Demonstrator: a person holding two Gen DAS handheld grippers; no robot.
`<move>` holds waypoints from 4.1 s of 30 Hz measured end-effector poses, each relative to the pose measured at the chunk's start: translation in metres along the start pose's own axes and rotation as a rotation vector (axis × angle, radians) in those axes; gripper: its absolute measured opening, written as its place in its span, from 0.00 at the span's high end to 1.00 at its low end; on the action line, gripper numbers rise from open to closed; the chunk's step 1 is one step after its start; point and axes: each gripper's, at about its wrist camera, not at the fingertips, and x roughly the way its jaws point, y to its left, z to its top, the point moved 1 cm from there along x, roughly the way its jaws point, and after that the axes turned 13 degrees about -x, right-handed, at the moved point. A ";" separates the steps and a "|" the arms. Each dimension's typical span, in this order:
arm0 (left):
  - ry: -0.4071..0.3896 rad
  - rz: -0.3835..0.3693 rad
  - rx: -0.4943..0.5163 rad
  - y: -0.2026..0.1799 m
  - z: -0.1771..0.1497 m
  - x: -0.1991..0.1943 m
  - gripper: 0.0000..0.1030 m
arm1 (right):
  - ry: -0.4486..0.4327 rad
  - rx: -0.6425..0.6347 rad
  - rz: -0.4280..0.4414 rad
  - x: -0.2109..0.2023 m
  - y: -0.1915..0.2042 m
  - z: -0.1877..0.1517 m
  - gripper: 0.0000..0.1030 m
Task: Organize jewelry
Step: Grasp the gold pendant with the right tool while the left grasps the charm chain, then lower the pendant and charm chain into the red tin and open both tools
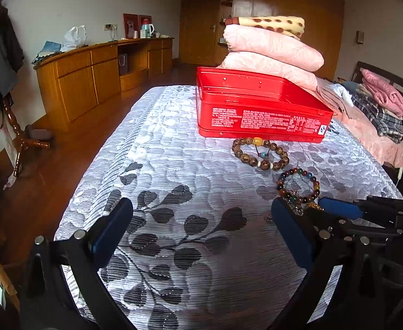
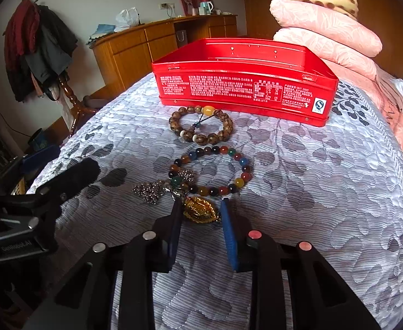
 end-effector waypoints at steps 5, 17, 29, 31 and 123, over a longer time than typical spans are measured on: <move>0.084 -0.081 -0.009 -0.012 -0.005 0.006 0.05 | -0.011 0.037 -0.025 -0.011 -0.013 -0.006 0.73; 0.169 -0.111 0.058 -0.051 -0.015 0.026 0.17 | -0.030 0.099 -0.032 -0.020 -0.036 -0.017 0.73; 0.219 -0.076 0.110 -0.066 -0.018 0.043 0.48 | -0.037 0.126 -0.024 -0.022 -0.045 -0.022 0.73; 0.211 -0.079 0.109 -0.066 -0.018 0.042 0.69 | -0.035 0.129 -0.023 -0.022 -0.046 -0.023 0.73; -0.041 -0.131 0.003 -0.072 0.152 0.123 0.23 | -0.156 0.142 -0.200 0.027 -0.145 0.131 0.33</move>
